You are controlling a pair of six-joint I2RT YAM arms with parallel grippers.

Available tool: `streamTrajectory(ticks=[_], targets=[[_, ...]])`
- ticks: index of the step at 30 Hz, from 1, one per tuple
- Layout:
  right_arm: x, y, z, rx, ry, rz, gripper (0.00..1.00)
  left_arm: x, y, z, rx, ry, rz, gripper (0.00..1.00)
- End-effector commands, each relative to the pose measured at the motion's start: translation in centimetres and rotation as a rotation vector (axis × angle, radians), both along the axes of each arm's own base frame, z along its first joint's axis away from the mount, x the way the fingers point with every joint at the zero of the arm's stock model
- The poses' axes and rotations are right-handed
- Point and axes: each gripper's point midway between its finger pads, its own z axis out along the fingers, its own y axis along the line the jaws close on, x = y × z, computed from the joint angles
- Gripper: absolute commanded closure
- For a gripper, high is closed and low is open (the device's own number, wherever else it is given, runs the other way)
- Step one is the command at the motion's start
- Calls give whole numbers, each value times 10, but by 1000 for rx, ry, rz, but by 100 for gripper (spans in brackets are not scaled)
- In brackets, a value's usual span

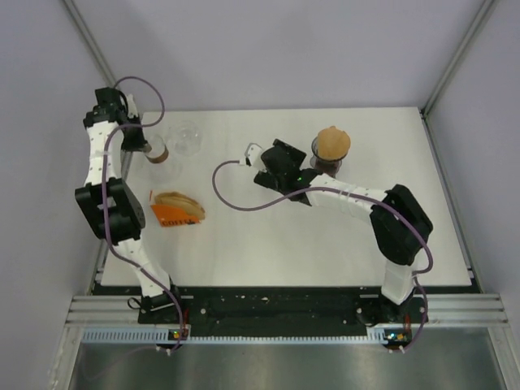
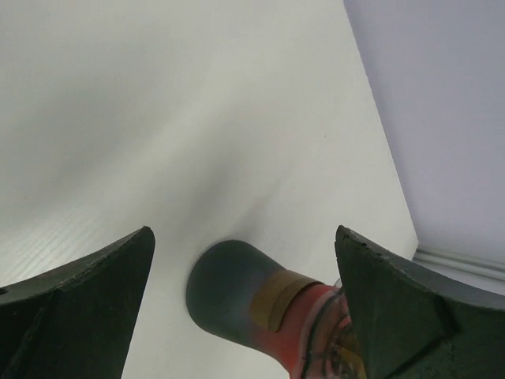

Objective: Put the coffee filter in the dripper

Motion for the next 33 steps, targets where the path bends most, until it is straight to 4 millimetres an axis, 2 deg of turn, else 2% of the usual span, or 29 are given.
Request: streamTrajectory(ticks=[1, 4, 8, 10, 13, 16, 20, 24, 33], targets=[[-1, 24, 97, 333, -72, 23, 3, -26, -61, 115, -10, -248, -201, 100], [-9, 28, 123, 435, -62, 45, 3, -39, -110, 122, 0, -230, -338, 100], [-26, 26, 161, 570, -50, 82, 2, -53, -177, 109, -37, -168, -494, 100], [-32, 15, 181, 661, -43, 75, 2, -55, -201, 103, -32, -162, -544, 100], [-32, -13, 207, 784, -58, 28, 1, -56, -236, 89, -23, -153, -618, 100], [-32, -43, 221, 825, -109, -41, 1, -60, -263, 69, -20, -131, -685, 100], [-39, -58, 232, 839, -144, -51, 1, -66, -298, 41, 1, -128, -793, 100], [-38, -66, 234, 840, -169, -70, 1, -68, -316, 15, 47, -105, -864, 100], [-40, -64, 233, 849, -167, -46, 1, -72, -317, -27, 71, -25, -910, 100]])
